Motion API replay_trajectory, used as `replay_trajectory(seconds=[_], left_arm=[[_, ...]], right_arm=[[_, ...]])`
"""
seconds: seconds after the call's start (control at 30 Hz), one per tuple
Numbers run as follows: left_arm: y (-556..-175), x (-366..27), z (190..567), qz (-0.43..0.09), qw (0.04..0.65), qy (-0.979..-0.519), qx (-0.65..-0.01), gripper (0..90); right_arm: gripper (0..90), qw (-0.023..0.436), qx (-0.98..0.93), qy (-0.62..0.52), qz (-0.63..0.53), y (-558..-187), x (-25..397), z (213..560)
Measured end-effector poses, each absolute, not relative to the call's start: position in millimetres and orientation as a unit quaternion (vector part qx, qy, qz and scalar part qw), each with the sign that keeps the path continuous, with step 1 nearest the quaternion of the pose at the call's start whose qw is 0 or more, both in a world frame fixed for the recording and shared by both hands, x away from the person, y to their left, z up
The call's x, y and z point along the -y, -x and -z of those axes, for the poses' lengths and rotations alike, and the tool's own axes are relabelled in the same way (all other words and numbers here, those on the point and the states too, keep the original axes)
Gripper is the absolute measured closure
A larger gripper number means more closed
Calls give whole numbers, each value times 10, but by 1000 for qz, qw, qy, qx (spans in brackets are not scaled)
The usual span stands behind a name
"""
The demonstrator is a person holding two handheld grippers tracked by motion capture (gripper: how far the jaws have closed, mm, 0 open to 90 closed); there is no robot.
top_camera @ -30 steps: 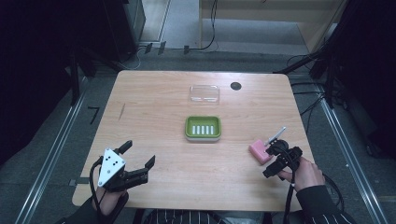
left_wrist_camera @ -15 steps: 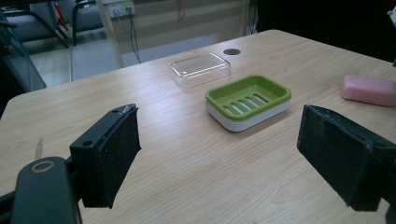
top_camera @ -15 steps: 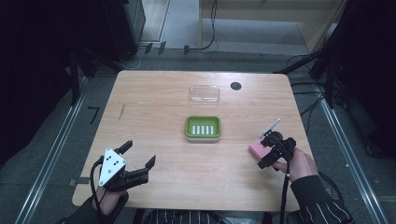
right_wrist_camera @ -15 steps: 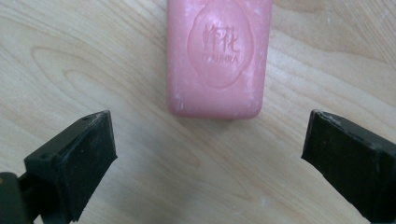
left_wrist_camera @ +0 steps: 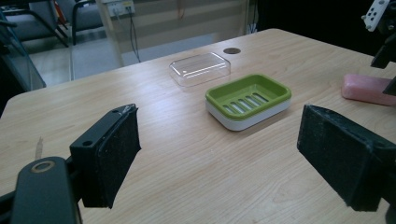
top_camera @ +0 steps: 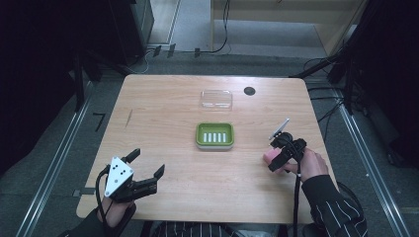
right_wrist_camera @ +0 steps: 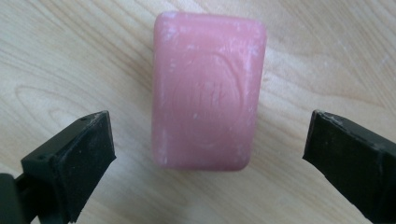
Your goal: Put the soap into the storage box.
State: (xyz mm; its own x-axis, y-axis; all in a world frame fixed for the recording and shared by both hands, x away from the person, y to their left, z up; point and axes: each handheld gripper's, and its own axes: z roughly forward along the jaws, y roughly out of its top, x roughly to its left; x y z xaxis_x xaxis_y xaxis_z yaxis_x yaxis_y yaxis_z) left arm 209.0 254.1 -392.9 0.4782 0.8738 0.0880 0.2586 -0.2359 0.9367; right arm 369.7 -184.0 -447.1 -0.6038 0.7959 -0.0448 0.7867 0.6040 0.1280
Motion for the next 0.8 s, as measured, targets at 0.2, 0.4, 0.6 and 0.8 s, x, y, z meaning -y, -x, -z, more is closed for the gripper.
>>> replay_trajectory(seconds=[0.2,0.4,0.6,0.8], left_arm=[[-2091,-2539,3931,-324,477,-715,-395,133],[-2091,-2540,3931,-324,476,-716,-395,133],[-2090,-2540,3931,-324,476,-716,-394,133],[-2089,-2541,3930,-325,476,-717,-394,133]], right_arm=[[0,33,-896,-441,-39,-3813,1798,4518],[0,22,-898,-438,-26,-3879,1774,4587],[0,14,-901,-433,-7,-3917,1719,4627],[139,17,-902,-431,-2,-3931,1674,4645]])
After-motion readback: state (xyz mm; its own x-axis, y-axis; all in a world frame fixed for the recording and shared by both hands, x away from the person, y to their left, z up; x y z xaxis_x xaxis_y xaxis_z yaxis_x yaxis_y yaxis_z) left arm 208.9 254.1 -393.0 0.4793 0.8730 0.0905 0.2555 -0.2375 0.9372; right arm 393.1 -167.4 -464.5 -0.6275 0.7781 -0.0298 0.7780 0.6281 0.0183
